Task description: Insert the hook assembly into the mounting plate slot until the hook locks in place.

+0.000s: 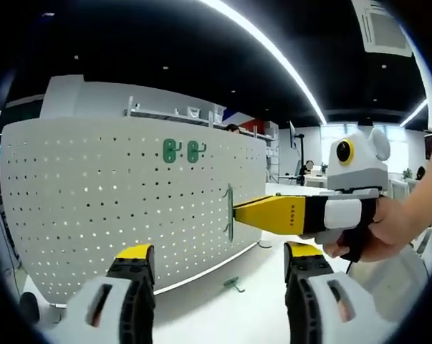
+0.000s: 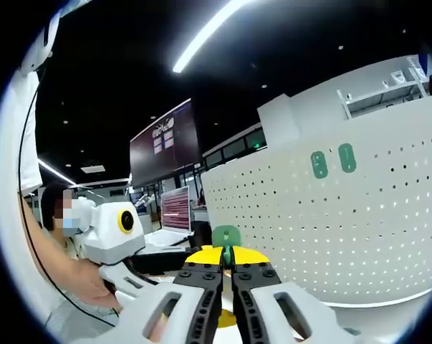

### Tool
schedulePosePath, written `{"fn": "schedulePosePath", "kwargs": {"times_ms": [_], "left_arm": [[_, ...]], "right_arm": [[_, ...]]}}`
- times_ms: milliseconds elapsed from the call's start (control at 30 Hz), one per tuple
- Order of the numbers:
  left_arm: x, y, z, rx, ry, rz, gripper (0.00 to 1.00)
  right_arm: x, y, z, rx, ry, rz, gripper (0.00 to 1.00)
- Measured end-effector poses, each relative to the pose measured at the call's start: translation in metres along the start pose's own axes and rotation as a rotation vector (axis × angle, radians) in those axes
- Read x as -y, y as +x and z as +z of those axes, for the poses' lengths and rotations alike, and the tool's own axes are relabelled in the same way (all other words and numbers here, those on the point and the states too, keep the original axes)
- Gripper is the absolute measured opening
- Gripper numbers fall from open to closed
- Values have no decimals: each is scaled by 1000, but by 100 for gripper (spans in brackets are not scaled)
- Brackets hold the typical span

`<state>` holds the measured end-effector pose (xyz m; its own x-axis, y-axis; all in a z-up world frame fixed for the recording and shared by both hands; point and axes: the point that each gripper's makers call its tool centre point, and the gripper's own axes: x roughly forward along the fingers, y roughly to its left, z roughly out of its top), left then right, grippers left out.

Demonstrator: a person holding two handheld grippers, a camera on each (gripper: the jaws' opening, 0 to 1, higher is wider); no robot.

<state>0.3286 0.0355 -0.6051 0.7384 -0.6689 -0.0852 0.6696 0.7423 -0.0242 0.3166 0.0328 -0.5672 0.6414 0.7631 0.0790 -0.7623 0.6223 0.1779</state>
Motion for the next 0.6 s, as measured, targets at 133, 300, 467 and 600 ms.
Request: {"fn": "schedulePosePath", "kwargs": {"times_ms": [133, 300, 467, 600], "left_arm": [[0, -1, -1, -1, 0, 2, 80], [-1, -1, 0, 1, -4, 4, 79], [-2, -1, 1, 4, -8, 6, 79], [-2, -2, 1, 6, -13, 5, 79]], "right_arm": [[-1, 0, 0, 0, 4, 2, 0], [0, 1, 0, -3, -7, -3, 0], [24, -5, 9, -1, -74, -117, 0], [39, -11, 10, -14, -94, -181, 0]]}}
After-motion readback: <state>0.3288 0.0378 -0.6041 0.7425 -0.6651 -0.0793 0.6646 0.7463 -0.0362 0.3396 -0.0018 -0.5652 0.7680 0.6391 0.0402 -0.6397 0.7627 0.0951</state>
